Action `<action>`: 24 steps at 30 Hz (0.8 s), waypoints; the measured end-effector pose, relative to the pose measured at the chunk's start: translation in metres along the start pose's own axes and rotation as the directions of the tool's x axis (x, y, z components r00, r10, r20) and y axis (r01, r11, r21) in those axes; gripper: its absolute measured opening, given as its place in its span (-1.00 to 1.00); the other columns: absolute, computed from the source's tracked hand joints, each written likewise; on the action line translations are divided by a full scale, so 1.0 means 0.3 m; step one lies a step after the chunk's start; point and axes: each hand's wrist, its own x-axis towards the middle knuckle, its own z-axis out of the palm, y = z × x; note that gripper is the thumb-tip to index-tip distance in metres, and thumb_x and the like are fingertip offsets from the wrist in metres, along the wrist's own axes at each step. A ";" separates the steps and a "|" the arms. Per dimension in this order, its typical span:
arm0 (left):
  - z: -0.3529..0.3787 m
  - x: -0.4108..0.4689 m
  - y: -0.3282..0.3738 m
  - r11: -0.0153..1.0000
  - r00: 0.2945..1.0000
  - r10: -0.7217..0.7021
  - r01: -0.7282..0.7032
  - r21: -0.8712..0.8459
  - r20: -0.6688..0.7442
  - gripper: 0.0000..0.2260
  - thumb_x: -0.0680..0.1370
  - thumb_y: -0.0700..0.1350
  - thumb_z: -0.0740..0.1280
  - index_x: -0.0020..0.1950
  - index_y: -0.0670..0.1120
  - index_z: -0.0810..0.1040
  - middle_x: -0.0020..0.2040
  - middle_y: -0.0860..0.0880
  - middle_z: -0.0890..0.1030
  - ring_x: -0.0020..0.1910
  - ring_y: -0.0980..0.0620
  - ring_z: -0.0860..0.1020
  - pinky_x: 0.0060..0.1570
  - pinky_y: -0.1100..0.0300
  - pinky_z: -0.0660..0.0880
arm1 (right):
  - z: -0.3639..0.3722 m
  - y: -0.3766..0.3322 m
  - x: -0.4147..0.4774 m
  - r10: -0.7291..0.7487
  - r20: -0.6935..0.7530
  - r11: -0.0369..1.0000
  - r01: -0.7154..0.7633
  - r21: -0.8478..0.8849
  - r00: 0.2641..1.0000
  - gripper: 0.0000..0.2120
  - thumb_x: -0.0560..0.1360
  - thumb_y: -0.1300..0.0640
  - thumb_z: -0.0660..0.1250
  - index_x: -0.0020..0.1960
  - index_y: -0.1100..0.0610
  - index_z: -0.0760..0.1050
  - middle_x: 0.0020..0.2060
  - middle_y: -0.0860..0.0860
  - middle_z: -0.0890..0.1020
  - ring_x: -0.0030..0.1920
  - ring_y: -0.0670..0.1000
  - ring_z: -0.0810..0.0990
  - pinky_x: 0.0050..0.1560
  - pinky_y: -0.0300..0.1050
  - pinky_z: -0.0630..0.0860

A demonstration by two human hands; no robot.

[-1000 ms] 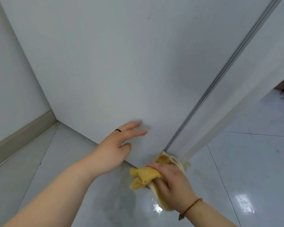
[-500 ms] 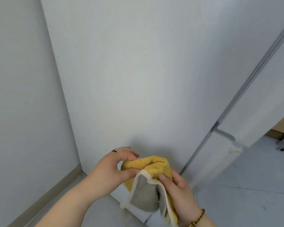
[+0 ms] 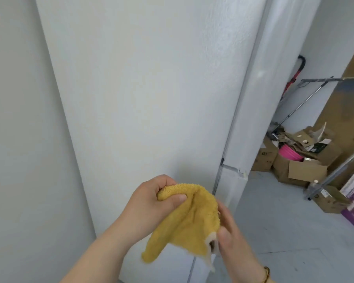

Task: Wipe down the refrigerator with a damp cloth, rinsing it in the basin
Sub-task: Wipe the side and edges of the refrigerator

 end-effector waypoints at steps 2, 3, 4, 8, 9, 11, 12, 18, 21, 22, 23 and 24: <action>0.029 0.006 0.072 0.999 0.999 0.034 -0.034 -0.018 0.015 -0.88 0.42 -0.17 0.41 -0.28 -0.01 0.51 -0.50 0.17 0.48 -0.50 0.25 0.40 -0.46 0.41 0.33 | -0.003 -0.059 -0.034 -0.042 0.008 0.994 0.042 -0.100 0.999 0.12 -0.18 -0.39 0.52 0.29 -0.05 0.26 0.15 -0.17 0.54 0.09 -0.27 0.54 -0.06 -0.36 0.50; 0.050 0.010 0.102 0.998 0.998 0.057 -0.056 -0.033 0.022 -0.88 0.42 -0.16 0.40 -0.28 -0.01 0.51 -0.48 0.16 0.48 -0.49 0.25 0.40 -0.45 0.40 0.34 | -0.008 -0.086 -0.055 -0.060 -0.015 0.989 0.057 -0.140 0.998 0.12 -0.17 -0.33 0.56 0.31 -0.10 0.23 0.16 -0.21 0.52 0.10 -0.29 0.53 -0.05 -0.37 0.50; 0.072 0.016 0.128 0.997 0.997 0.073 -0.071 -0.043 0.031 -0.88 0.42 -0.15 0.40 -0.28 0.00 0.51 -0.47 0.16 0.48 -0.48 0.25 0.41 -0.44 0.40 0.35 | -0.020 -0.109 -0.076 -0.094 -0.076 0.983 0.080 -0.165 0.993 0.03 -0.12 -0.22 0.59 0.27 -0.14 0.26 0.10 -0.24 0.54 0.06 -0.32 0.53 -0.08 -0.40 0.49; 0.164 0.033 0.181 0.991 0.990 0.121 -0.116 -0.069 0.075 -0.85 0.42 -0.14 0.40 -0.31 0.06 0.50 -0.41 0.15 0.52 -0.43 0.28 0.45 -0.40 0.43 0.38 | -0.090 -0.176 -0.113 -0.155 -0.412 0.978 0.082 -0.190 0.898 -0.78 0.38 0.27 0.39 -0.11 -0.02 0.49 -0.33 -0.09 0.59 -0.32 -0.16 0.54 -0.36 -0.41 0.45; 0.193 0.035 0.193 0.989 0.985 0.134 -0.126 -0.075 0.113 -0.84 0.42 -0.14 0.39 -0.30 0.07 0.50 -0.39 0.15 0.52 -0.41 0.28 0.46 -0.38 0.43 0.38 | -0.122 -0.188 -0.119 -0.151 -0.484 0.983 0.079 -0.165 0.862 -0.79 0.45 0.33 0.30 -0.15 0.01 0.48 -0.34 -0.02 0.55 -0.32 -0.08 0.50 -0.34 -0.34 0.46; 0.256 0.043 0.224 0.985 0.964 0.169 -0.158 -0.071 0.204 -0.85 0.43 -0.12 0.39 -0.29 0.09 0.51 -0.36 0.15 0.52 -0.38 0.28 0.46 -0.35 0.42 0.39 | -0.198 -0.203 -0.117 -0.162 -0.582 0.985 0.092 -0.148 0.797 -0.75 0.50 0.35 0.17 -0.14 0.00 0.42 -0.26 0.02 0.50 -0.26 -0.03 0.45 -0.21 -0.16 0.45; 0.296 0.058 0.245 0.981 0.952 0.192 -0.181 -0.069 0.237 -0.85 0.43 -0.11 0.39 -0.29 0.11 0.50 -0.36 0.17 0.52 -0.38 0.28 0.46 -0.35 0.42 0.38 | -0.244 -0.216 -0.109 -0.170 -0.617 0.983 0.090 -0.158 0.769 -0.75 0.51 0.34 0.15 -0.13 -0.01 0.39 -0.24 0.02 0.48 -0.23 -0.02 0.43 -0.16 -0.09 0.42; 0.587 0.232 0.325 0.960 0.944 0.277 -0.266 -0.084 0.180 -0.83 0.44 -0.12 0.38 -0.30 0.11 0.48 -0.37 0.25 0.54 -0.34 0.34 0.47 -0.36 0.49 0.36 | -0.564 -0.299 -0.037 -0.134 -0.544 0.991 0.127 -0.049 0.829 -0.91 0.46 0.16 0.28 -0.05 0.02 0.45 -0.16 0.00 0.54 -0.12 -0.02 0.51 -0.09 -0.10 0.45; 0.786 0.354 0.360 0.962 0.949 0.265 -0.249 -0.109 0.168 -0.84 0.45 -0.15 0.37 -0.28 0.07 0.49 -0.32 0.13 0.53 -0.35 0.30 0.47 -0.33 0.42 0.41 | -0.784 -0.347 0.005 -0.063 -0.452 0.998 0.051 -0.039 0.890 -0.73 0.32 0.13 0.38 0.01 0.01 0.48 -0.07 0.01 0.62 -0.04 0.03 0.59 -0.12 -0.07 0.50; 0.845 0.390 0.366 0.962 0.948 0.268 -0.254 -0.098 0.175 -0.84 0.45 -0.15 0.37 -0.28 0.07 0.49 -0.31 0.12 0.52 -0.34 0.29 0.48 -0.32 0.41 0.42 | -0.848 -0.362 0.018 -0.048 -0.467 0.998 0.020 -0.064 0.883 -0.79 0.35 0.17 0.39 -0.02 0.04 0.51 -0.08 0.03 0.64 -0.05 0.04 0.60 -0.15 -0.08 0.50; 0.921 0.435 0.376 0.963 0.947 0.267 -0.255 -0.087 0.179 -0.83 0.45 -0.15 0.37 -0.28 0.07 0.48 -0.30 0.12 0.53 -0.33 0.27 0.48 -0.32 0.41 0.42 | -0.932 -0.383 0.033 -0.031 -0.480 0.997 -0.007 -0.077 0.877 -0.85 0.38 0.20 0.38 -0.07 0.06 0.52 -0.10 0.04 0.65 -0.07 0.05 0.60 -0.18 -0.09 0.49; 0.979 0.480 0.380 0.965 0.949 0.260 -0.249 -0.083 0.177 -0.82 0.46 -0.16 0.37 -0.28 0.08 0.48 -0.29 0.12 0.53 -0.32 0.25 0.48 -0.32 0.41 0.41 | -1.001 -0.402 0.052 -0.024 -0.505 0.996 -0.025 -0.090 0.863 -0.90 0.41 0.21 0.37 -0.10 0.07 0.52 -0.12 0.04 0.64 -0.10 0.04 0.59 -0.21 -0.11 0.47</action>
